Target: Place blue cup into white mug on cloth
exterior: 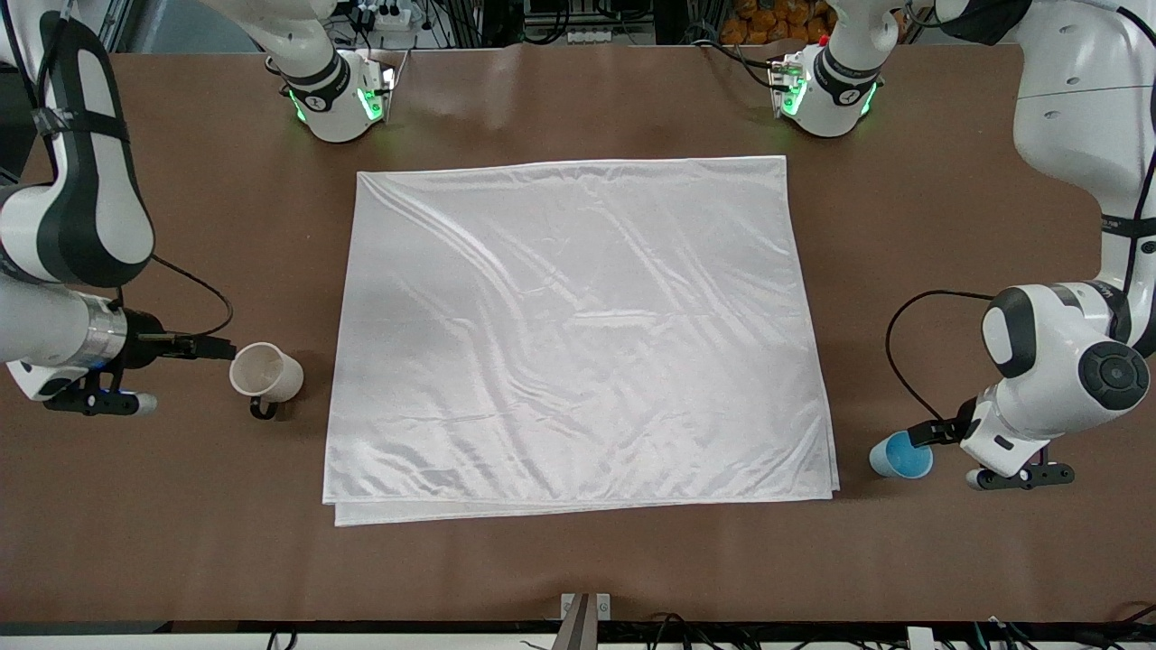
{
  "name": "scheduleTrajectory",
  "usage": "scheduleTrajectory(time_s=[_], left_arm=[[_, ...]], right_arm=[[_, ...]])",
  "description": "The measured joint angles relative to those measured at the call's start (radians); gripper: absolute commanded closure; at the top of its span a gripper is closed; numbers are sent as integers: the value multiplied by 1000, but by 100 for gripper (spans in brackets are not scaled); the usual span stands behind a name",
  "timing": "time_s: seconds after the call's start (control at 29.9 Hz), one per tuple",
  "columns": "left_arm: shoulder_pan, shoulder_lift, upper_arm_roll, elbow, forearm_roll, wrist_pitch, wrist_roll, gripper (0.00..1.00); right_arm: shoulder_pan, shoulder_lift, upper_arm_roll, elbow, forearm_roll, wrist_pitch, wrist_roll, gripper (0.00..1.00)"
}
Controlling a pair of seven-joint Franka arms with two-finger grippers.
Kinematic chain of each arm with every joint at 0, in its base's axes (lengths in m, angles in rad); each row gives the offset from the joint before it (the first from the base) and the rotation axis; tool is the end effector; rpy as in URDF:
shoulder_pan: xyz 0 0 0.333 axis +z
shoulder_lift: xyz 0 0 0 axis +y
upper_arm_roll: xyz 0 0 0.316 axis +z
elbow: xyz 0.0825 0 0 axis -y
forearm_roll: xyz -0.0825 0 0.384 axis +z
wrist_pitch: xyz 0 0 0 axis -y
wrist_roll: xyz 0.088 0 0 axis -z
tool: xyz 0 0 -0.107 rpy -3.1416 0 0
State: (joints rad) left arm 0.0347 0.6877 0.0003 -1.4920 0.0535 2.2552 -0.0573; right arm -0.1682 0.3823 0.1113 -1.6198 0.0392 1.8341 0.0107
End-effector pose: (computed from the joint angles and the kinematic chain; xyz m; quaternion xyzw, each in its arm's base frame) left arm 0.7219 0.0267 0.2728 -0.9986 -0.0299 -0.0380 0.0210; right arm 0.6452 -0.0412 0.3911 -0.9949 0.0425 0.0818 0.0413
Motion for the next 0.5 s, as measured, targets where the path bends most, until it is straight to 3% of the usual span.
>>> scheduleTrajectory(time_s=[0.13,0.3,0.5], left_arm=[[-1,12,0,14,0,21,0,5],[-1,31,0,23,0,52,0,17],[-1,56,0,25,0,89,0,20]], right_arm=[[0,25,1,0,1,31,0,0],[0,52,1,0,2,67,0,0],[-2,108,-1,0,2,136,-3,0]])
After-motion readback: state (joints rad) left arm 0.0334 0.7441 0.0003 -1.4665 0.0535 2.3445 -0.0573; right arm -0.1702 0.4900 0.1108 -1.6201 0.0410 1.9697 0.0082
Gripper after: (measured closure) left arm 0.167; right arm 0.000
